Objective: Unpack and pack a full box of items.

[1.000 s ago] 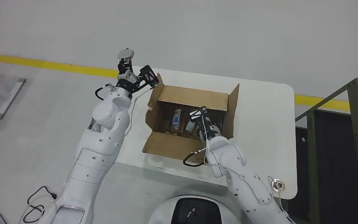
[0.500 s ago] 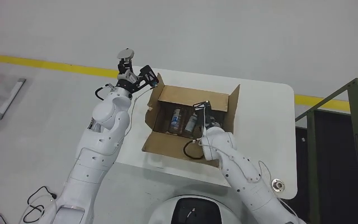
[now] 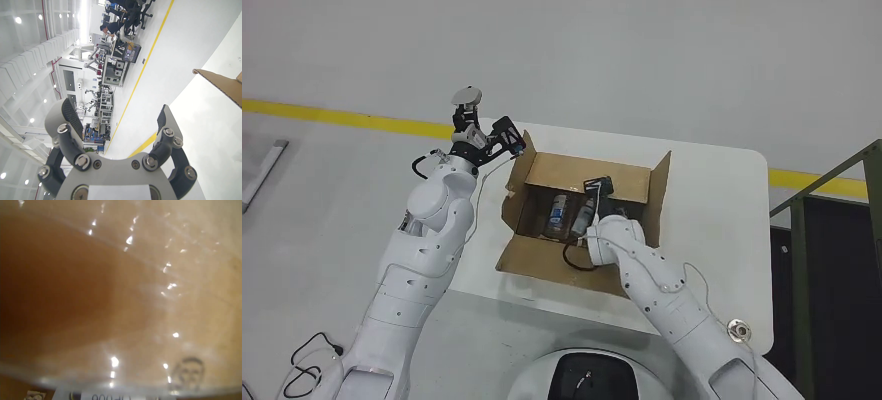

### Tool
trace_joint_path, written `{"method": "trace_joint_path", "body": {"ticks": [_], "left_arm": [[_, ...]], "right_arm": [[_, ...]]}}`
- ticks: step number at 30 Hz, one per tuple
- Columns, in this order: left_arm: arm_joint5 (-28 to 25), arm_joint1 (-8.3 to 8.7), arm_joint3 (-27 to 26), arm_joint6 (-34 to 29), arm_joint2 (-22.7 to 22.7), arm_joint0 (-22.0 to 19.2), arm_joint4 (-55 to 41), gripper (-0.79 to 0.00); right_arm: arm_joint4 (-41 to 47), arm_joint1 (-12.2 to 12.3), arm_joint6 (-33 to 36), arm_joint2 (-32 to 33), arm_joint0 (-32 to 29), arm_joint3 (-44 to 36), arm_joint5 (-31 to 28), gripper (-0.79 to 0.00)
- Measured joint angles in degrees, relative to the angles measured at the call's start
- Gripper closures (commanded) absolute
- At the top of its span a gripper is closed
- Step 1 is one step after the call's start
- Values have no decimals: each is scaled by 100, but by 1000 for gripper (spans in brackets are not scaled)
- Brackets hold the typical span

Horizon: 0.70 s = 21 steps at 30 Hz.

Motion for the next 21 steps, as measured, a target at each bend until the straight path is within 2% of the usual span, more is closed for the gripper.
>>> {"method": "trace_joint_path", "body": {"ticks": [1,7,11,13,14,16,17,19,20,21], "left_arm": [[0,0,0,0,0,0,0,-785],[0,0,0,0,0,0,0,-785],[0,0,0,0,0,0,0,-785],[0,0,0,0,0,0,0,-785],[0,0,0,0,0,0,0,-785],[0,0,0,0,0,0,0,-785],[0,0,0,0,0,0,0,-785],[0,0,0,0,0,0,0,-785],[0,0,0,0,0,0,0,-785],[0,0,0,0,0,0,0,-785]], "right_arm": [[6,-11,-47,14,-5,-19,0,-631],[-180,11,-97,183,-156,-478,-98,-662],[-306,69,63,400,-361,-1121,-247,-643],[-384,119,205,571,-527,-1634,-378,-591],[-425,146,275,662,-609,-1901,-453,-391],[-522,214,466,893,-833,-2595,-689,-339],[-569,244,534,1000,-938,-2909,-802,-249],[-554,304,600,1258,-1200,-3615,-1080,-182],[-470,324,578,1371,-1304,-3888,-1213,-62],[-401,345,550,1485,-1400,-4129,-1343,0]]}}
